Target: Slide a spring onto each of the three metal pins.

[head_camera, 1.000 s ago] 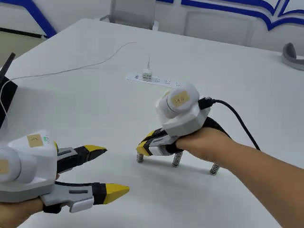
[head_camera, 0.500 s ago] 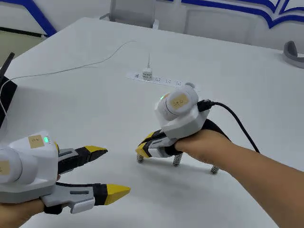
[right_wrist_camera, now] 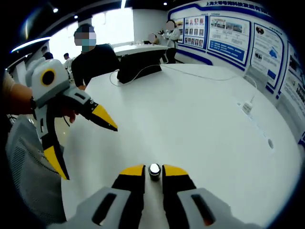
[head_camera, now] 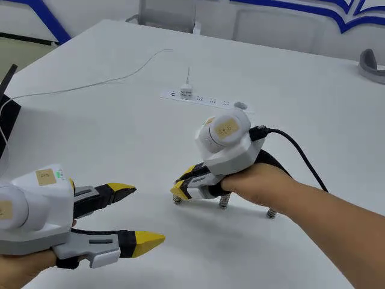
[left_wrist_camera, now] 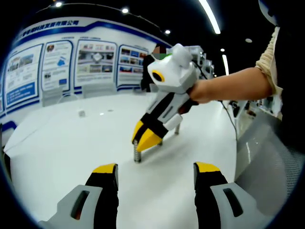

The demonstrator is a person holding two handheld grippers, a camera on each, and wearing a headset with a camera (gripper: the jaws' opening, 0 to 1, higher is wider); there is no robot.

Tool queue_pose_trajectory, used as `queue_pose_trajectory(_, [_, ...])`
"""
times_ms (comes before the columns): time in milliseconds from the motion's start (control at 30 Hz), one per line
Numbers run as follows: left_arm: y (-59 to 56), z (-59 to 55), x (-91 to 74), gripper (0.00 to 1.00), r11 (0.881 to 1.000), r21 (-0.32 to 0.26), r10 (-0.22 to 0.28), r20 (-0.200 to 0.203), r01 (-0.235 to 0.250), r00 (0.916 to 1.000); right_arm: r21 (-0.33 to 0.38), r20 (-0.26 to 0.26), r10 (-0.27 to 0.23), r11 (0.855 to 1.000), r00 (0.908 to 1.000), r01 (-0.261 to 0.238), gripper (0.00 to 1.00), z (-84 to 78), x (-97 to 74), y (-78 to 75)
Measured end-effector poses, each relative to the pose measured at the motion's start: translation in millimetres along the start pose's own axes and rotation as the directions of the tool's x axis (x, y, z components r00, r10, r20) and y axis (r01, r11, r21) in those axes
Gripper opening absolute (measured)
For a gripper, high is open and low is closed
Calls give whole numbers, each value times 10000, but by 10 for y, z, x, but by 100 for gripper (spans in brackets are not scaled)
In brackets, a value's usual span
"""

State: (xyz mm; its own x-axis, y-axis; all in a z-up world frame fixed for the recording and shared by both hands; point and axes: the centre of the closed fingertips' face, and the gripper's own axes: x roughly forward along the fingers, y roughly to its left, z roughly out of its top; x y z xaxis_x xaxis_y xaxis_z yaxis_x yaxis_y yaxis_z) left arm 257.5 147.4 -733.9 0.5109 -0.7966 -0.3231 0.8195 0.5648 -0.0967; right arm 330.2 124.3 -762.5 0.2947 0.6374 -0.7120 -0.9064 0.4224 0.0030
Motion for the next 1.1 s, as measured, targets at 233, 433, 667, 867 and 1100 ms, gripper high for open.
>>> queue_pose_trajectory(233, [-5,9,11,65,10000,21,-25,-3,25,10000,-22,62,-66,10000,10000,66,17,-4,-17,-9])
queue_pose_trajectory(433, [-11,21,20,65,10000,41,-54,3,54,10000,0,109,-114,9999,9999,114,19,-13,-31,-14])
queue_pose_trajectory(667, [-7,29,30,65,10000,64,-75,2,75,10000,82,144,-159,9998,9998,158,19,-47,-59,-2])
queue_pose_trajectory(867, [-10,42,45,65,9999,98,-107,9,107,9999,149,187,-216,9997,9996,213,20,-72,-92,1])
queue_pose_trajectory(1100, [-9,48,58,65,9998,114,-143,-1,143,9999,207,252,-296,9994,9992,291,22,-95,-132,3])
